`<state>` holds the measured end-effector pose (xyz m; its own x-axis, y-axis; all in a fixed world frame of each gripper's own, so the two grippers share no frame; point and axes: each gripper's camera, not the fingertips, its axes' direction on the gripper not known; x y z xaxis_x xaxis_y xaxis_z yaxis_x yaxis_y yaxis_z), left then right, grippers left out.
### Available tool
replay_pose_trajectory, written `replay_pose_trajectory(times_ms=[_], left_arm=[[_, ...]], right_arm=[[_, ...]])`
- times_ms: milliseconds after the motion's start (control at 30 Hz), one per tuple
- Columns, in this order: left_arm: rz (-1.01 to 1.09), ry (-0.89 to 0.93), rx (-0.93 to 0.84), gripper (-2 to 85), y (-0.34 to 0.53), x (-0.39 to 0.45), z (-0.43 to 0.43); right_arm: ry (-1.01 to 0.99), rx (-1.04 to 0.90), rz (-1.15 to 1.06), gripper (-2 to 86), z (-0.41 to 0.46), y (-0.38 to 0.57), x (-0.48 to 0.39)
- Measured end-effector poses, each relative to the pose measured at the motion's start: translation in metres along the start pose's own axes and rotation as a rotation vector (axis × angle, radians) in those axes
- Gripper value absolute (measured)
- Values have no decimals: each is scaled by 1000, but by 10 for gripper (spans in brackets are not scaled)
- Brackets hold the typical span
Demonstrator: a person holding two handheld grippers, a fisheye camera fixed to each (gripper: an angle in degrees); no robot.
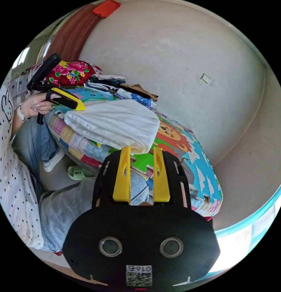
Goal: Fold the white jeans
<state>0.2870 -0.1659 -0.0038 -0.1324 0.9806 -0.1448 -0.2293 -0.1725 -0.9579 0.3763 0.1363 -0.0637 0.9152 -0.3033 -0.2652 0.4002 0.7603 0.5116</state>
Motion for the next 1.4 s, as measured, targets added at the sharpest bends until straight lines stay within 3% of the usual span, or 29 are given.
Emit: replay_pose_trajectory(times_ms=[400,633,867,1100,1233,1400], left_arm=[[-24,56,20,-10,11,-2,14],[-12,41,-29,-10,18,3,38],[-38,111,-9,-10,34,-8,43],[1,93,-49,-9,45,-1,53],[-65,177,8,-4,59,-13,42],[-11,-87,107,93,97,-2,-17]], right_arm=[[-44,69,96,96,-54,17,-3],[-9,9,52,92,-60,16,-15],[5,50,43,19,-74,26,-21],[-35,63,46,1,-83,32,-14],[-92,30,78,-1,-61,50,-14],[-44,27,62,0,-62,47,-21]])
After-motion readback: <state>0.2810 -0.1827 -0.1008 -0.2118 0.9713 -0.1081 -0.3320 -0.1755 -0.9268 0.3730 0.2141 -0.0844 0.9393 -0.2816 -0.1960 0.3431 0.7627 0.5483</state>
